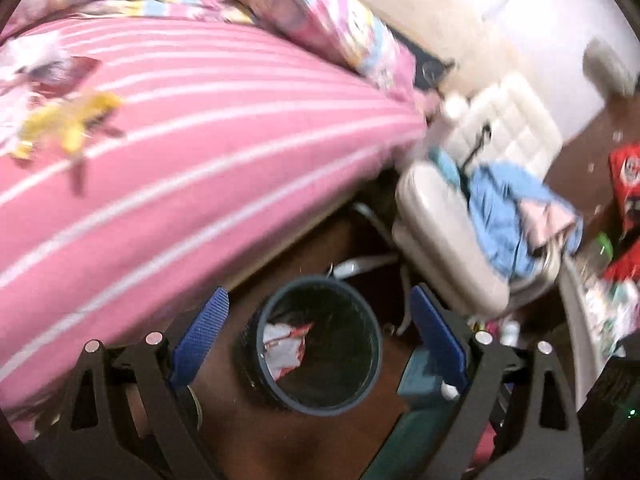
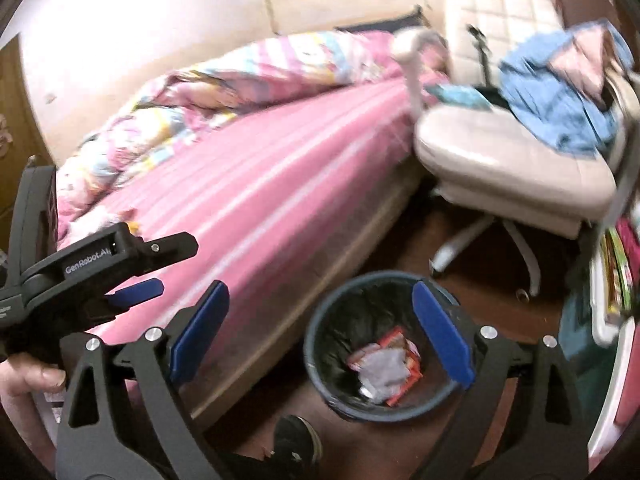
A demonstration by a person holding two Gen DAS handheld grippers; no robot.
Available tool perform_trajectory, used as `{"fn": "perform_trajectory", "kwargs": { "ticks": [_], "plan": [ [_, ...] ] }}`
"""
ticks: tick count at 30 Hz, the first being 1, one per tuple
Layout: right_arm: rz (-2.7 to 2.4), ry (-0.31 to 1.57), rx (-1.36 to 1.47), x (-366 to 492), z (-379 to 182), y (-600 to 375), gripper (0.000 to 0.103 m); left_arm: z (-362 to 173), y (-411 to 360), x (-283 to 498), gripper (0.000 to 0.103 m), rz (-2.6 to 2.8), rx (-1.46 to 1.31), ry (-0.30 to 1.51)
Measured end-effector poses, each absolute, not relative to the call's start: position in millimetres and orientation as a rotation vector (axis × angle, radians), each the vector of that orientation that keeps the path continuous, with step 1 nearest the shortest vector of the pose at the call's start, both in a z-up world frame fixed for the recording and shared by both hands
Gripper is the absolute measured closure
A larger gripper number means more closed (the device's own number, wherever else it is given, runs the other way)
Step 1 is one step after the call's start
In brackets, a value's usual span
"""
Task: Collect trash
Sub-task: 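Move both tools back over the bed toward the remaining wrappers, then grasp the white tissue with the left tool while the right tool grasps the yellow wrapper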
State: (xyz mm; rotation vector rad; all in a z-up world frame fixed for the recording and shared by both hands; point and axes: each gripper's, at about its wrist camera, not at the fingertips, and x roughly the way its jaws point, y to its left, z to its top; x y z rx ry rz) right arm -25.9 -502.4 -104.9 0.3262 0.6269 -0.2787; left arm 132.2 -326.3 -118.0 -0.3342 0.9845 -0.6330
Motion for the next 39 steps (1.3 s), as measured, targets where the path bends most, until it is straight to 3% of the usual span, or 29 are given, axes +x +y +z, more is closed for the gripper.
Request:
{"fn": "perform_trajectory", "kwargs": {
  "ticks": [7,15,28,39],
  "plan": [
    [-0.106,0.561,0.264,10,-50,-430,0.009,-71,-234,137,0.014,-0.564,-0.500,0.888],
    [0.055,0.559,0.237,70,-30,-358,0.008,-59,-139,139,0.013,-0.427,-0.458,0.773],
    [0.149,0.688,0.278,166,-88,-298,0.008,-114,-42,194,0.013,-0.288,-0.399,0.852],
    [0.153,0.864,0.338,249,-161,-296,0.008,-155,-25,256,0.014,-0.300,-0.435,0.905]
  ]
}}
